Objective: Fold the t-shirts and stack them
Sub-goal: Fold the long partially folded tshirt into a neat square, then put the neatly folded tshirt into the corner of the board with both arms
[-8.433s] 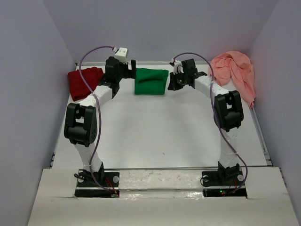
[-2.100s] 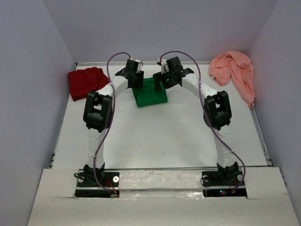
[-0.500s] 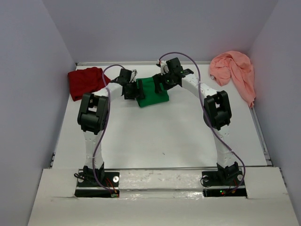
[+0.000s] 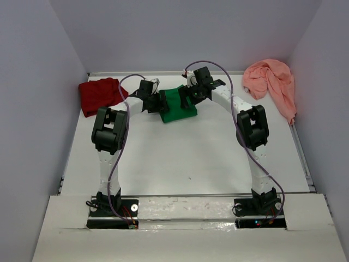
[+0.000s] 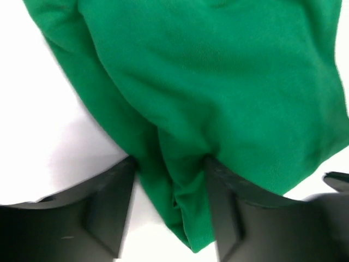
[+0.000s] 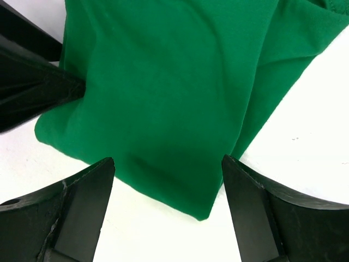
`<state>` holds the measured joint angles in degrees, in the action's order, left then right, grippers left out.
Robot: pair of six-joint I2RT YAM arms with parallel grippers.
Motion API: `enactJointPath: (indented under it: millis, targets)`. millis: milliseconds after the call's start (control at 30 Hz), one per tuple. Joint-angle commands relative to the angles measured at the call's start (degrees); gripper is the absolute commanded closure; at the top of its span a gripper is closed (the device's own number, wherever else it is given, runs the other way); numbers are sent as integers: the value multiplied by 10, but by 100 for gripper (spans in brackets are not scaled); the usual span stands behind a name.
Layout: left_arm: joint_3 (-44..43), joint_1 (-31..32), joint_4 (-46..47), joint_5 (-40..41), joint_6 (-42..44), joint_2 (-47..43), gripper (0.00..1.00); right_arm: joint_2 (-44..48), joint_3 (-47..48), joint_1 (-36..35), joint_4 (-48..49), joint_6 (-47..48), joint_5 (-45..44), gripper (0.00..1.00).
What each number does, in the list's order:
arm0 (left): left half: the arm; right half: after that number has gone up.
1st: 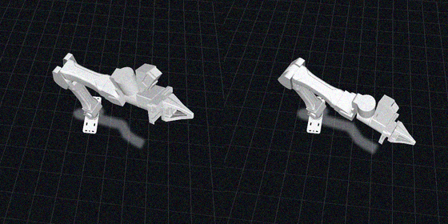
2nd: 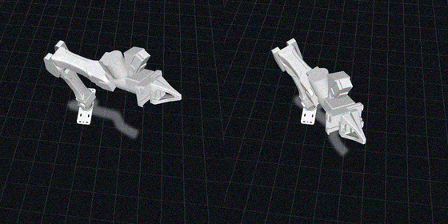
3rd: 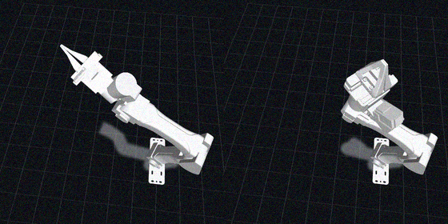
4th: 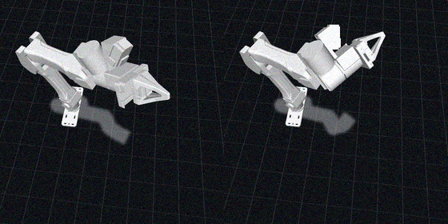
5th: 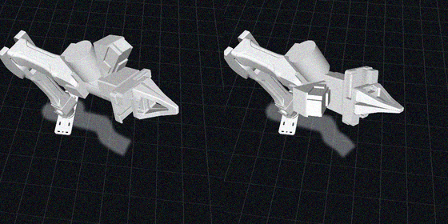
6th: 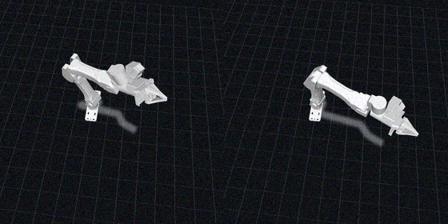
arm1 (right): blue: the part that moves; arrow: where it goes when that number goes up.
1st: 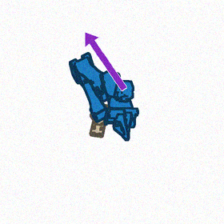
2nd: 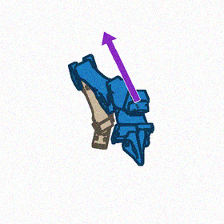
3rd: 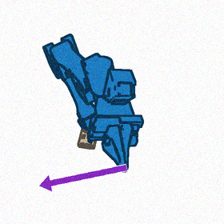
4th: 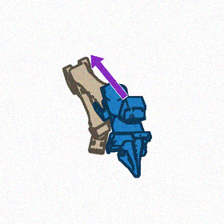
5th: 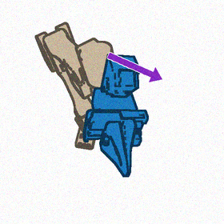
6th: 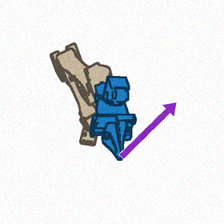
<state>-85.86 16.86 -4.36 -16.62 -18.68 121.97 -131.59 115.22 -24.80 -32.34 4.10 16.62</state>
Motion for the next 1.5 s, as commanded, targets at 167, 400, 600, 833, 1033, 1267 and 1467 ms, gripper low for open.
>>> enactJointPath:
  millis: [167,400,600,833,1033,1267,1467]
  targets:
    - [28,15,9,-2,-20,36,79,55,33,22,-20,-15,36,15]
    - [29,15,-1,11,-14,33,98,66,45,27,-37,-8,40,15]
    - [43,7,-8,28,10,18,100,50,28,27,-46,-8,54,14]
    - [52,6,-7,20,14,13,100,4,32,27,-60,-15,30,9]
    - [55,6,-1,19,16,3,100,-55,78,27,-87,-30,-74,8]
    - [67,8,7,16,22,-25,100,-106,125,55,-78,-74,-25,8]
    - [69,12,6,9,23,-32,100,-137,155,65,-55,-94,44,8]
